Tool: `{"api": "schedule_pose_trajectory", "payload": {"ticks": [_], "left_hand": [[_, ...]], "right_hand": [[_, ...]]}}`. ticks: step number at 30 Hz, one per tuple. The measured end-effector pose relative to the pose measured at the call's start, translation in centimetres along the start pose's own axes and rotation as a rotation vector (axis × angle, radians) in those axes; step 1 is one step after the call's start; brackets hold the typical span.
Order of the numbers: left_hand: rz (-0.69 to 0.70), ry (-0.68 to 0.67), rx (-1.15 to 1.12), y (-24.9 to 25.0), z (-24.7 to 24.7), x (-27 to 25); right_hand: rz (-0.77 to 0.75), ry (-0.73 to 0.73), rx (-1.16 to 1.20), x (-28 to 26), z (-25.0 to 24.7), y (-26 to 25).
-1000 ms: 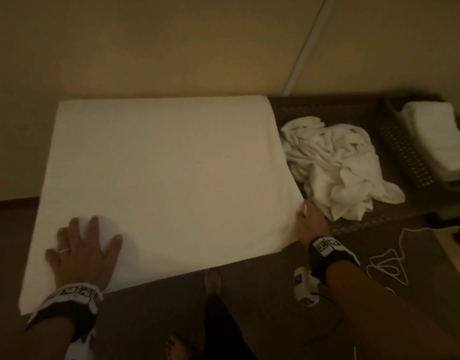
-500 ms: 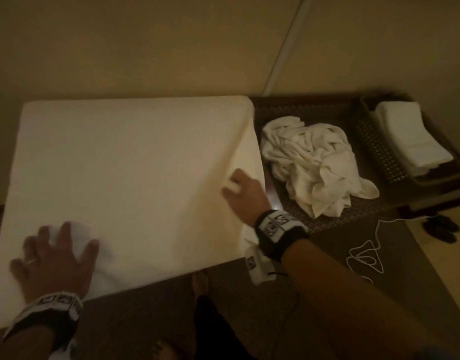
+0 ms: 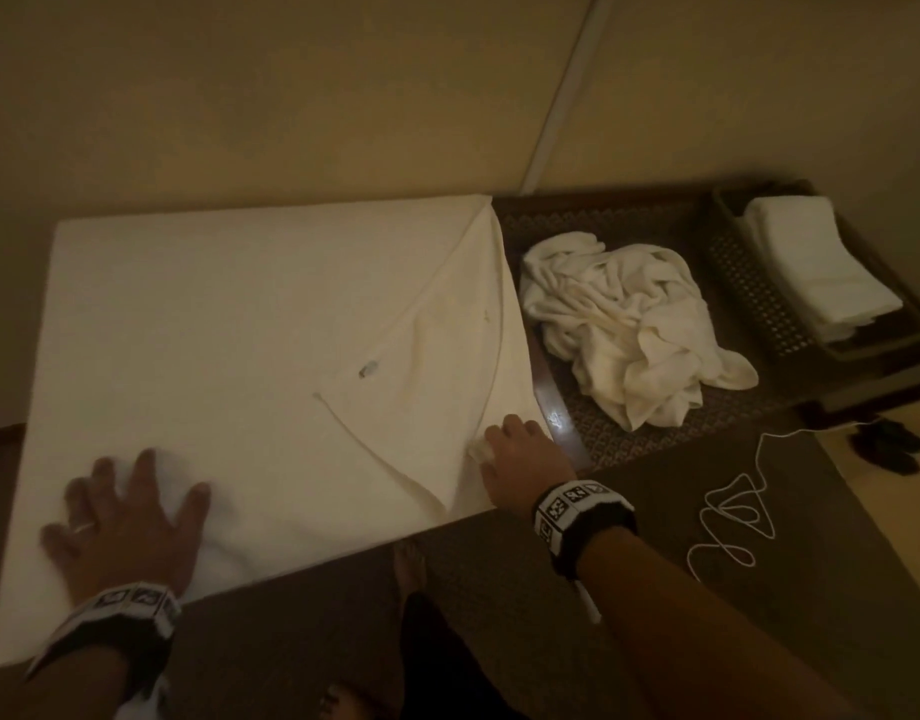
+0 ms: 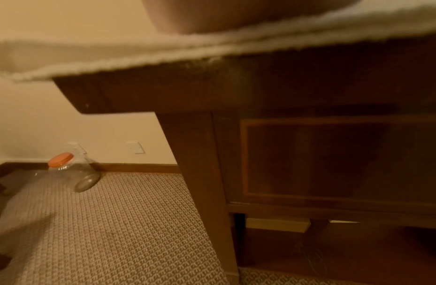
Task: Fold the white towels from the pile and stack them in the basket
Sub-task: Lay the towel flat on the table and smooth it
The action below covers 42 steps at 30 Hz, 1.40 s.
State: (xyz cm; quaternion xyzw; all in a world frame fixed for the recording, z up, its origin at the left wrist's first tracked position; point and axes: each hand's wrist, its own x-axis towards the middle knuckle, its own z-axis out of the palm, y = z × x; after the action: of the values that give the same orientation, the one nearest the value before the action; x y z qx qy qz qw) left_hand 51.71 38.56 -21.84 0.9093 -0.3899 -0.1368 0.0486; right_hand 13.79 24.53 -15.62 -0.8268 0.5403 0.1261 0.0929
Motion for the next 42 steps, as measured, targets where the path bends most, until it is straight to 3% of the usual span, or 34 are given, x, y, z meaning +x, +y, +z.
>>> {"api": "schedule_pose_trajectory", "payload": {"ticks": [4,9,13,15,17,20,22,25,27,31,36,39,42], "left_hand": [[0.001,-0.029,0.023,0.1,-0.4,-0.2],[0.009,-0.043,0.025,0.0,-0.9,-0.6],[0.047,-0.009,0.048,-0.8,-0.8,-0.7],[0.09,-0.044,0.13,-2.5,-0.3,-0.2],[0.143,-0.086,0.186,-3.1,0.0,0.3],[0.094,0.012,0.071,-2.1,-0.2,-0.7],[0.085,0.029,0.025,-1.7,-0.5,-1.1],[0.096,-0.016,0.026,-2.4,-0.1,-0.7],[0.075,-0.032,0.031,-2.4,0.0,-0.7],[0.071,-0.033,0.051,-2.0,-0.4,-0.9],[0.07,-0.06,0.071,-2.2,-0.2,-0.7],[0.078,-0.068,0.085,-2.2,-0.2,-0.6],[0.083,-0.076,0.078,-2.4,-0.2,-0.6]], "right_hand": [[-0.026,-0.013,-0.083,0.9,-0.6,-0.7],[0.171,0.019,0.155,1.0,-1.7,-0.1],[0.566,0.217,0.662,-0.8,-2.6,3.6],[0.773,0.292,0.809,-2.2,-1.9,6.7],[0.882,0.178,0.732,-3.7,-0.1,8.9],[0.908,-0.058,0.666,-4.4,2.8,9.1],[0.936,-0.098,0.675,-4.4,3.4,8.5],[1.027,-0.012,0.678,-4.2,2.8,7.5],[0.932,0.098,0.532,-3.7,1.5,6.4],[0.476,0.295,0.29,0.1,-1.9,0.8],[-0.129,0.093,0.284,5.4,-4.1,-10.4],[-0.182,-0.064,0.082,7.4,-3.7,-14.5],[-0.181,-0.093,-0.081,8.6,-3.3,-15.6]]}}
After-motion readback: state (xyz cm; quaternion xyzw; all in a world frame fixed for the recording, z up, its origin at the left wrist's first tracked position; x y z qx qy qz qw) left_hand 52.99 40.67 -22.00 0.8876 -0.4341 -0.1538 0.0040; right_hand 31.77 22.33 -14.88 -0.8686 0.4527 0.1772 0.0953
